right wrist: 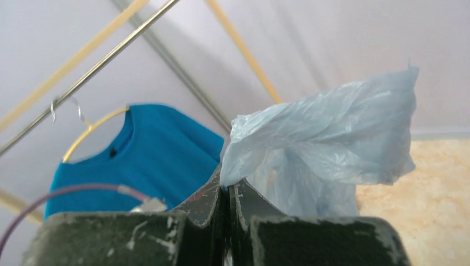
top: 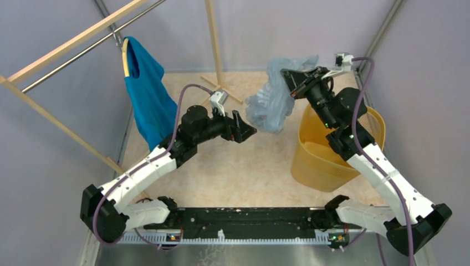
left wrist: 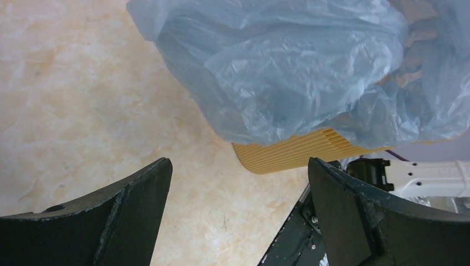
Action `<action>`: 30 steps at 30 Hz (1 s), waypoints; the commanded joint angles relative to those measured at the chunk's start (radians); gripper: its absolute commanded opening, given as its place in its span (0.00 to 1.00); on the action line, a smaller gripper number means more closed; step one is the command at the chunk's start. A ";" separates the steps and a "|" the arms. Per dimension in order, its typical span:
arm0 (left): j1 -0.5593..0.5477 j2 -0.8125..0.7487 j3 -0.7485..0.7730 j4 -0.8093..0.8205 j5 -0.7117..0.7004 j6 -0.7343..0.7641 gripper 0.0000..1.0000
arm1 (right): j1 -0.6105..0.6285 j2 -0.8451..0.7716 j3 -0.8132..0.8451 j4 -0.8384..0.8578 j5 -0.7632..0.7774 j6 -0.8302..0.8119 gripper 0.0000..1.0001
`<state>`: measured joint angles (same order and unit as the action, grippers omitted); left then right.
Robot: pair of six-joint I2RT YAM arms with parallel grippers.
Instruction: Put the trash bags into the trash bin
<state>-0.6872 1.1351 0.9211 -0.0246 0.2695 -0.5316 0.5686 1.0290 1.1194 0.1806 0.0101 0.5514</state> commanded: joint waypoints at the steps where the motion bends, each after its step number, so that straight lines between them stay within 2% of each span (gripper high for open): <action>1: 0.007 -0.018 0.000 0.148 0.105 -0.015 0.99 | 0.001 0.017 0.120 -0.092 0.244 0.183 0.00; 4: 0.008 -0.038 0.016 0.159 0.105 0.018 0.99 | 0.015 0.090 0.232 -0.258 0.317 0.228 0.00; 7: 0.009 -0.067 0.054 0.128 0.037 0.057 0.99 | 0.079 0.179 0.359 -0.417 0.433 0.223 0.00; 11: 0.008 -0.068 0.144 0.017 -0.118 0.082 0.99 | 0.172 0.262 0.425 -0.453 0.528 0.113 0.00; 13: 0.011 -0.049 0.182 -0.023 -0.147 0.084 0.99 | 0.211 0.293 0.446 -0.475 0.597 0.091 0.00; 16: 0.014 -0.022 0.199 -0.004 -0.105 0.079 0.99 | 0.259 0.336 0.485 -0.513 0.658 0.087 0.00; 26: 0.015 0.128 0.239 0.087 0.118 0.020 0.99 | 0.318 0.389 0.503 -0.526 0.669 0.149 0.00; 28: 0.015 0.154 0.237 0.088 0.128 0.011 0.99 | 0.322 0.392 0.502 -0.531 0.664 0.165 0.00; 30: 0.015 0.176 0.242 0.047 0.078 -0.001 0.99 | 0.327 0.392 0.501 -0.535 0.665 0.182 0.00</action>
<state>-0.6746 1.2873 1.1191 -0.0006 0.3378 -0.5045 0.8772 1.4166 1.5730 -0.3603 0.6537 0.6945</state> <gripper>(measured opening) 0.987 0.004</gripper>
